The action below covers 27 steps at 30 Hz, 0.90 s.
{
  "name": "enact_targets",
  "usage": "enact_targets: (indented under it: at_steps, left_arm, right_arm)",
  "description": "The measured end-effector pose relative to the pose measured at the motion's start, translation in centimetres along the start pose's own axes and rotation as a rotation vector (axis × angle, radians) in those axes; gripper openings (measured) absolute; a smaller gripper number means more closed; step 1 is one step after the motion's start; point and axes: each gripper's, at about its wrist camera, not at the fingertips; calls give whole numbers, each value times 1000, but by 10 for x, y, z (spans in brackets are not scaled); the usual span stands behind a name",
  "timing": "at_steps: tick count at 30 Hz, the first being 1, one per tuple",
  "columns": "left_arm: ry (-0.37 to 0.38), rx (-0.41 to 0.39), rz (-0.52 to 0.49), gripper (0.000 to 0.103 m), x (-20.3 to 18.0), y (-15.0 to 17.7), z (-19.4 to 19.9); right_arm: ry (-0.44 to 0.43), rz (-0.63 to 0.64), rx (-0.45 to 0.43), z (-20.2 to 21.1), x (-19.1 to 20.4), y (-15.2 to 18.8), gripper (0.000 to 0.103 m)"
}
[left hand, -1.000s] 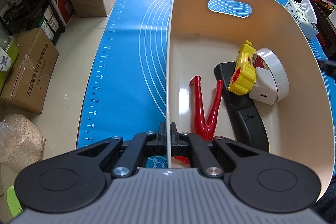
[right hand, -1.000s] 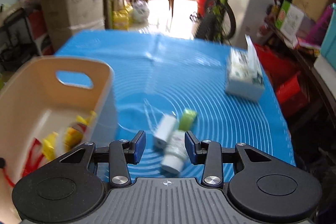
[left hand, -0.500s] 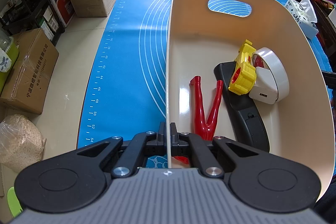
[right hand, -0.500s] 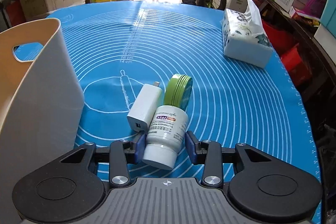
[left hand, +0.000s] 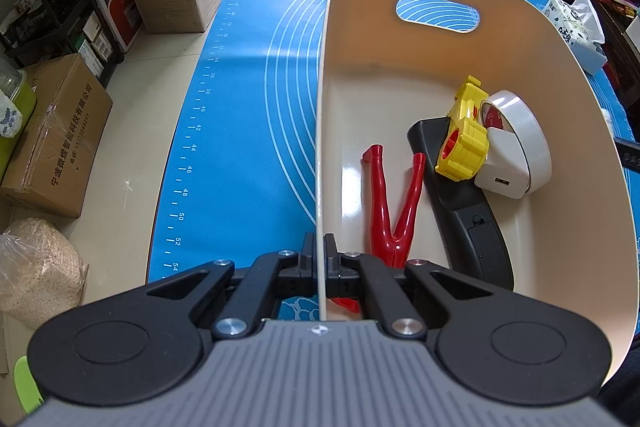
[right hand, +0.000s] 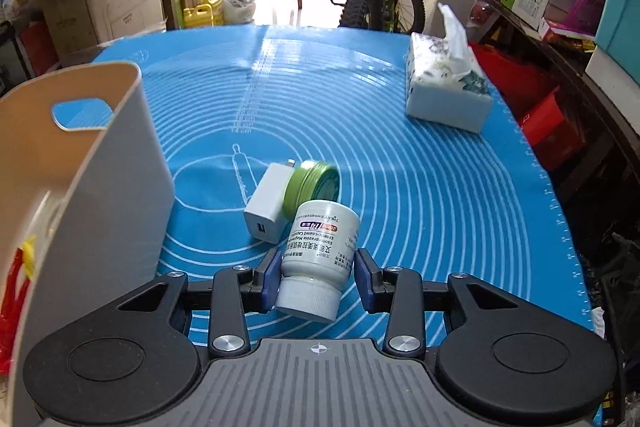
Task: Organize rigid objects
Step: 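Move the right tool to the white pill bottle and grasp it, then carry the pill bottle into the bin and release it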
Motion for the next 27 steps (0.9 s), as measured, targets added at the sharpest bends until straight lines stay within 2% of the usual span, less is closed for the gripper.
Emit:
enact_targets:
  at_steps: [10, 17, 22, 27]
  left_arm:
    - [0, 0, 0, 3, 0, 0, 0]
    - [0, 0, 0, 3, 0, 0, 0]
    - [0, 0, 0, 3, 0, 0, 0]
    - [1, -1, 0, 3, 0, 0, 0]
  right_arm:
    - [-62, -8, -111, 53, 18, -11, 45]
    - [-169, 92, -201, 87, 63, -23, 45]
    - [-269, 171, -172, 87, 105, -21, 45]
    - [-341, 227, -94, 71, 142, -7, 45]
Point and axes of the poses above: each gripper's, at about its wrist camera, not at the fingertips, and z roughly against the way its jaws point, x to its left, y to its underside, and after that the axes turned 9 degrees about -y, right-handed
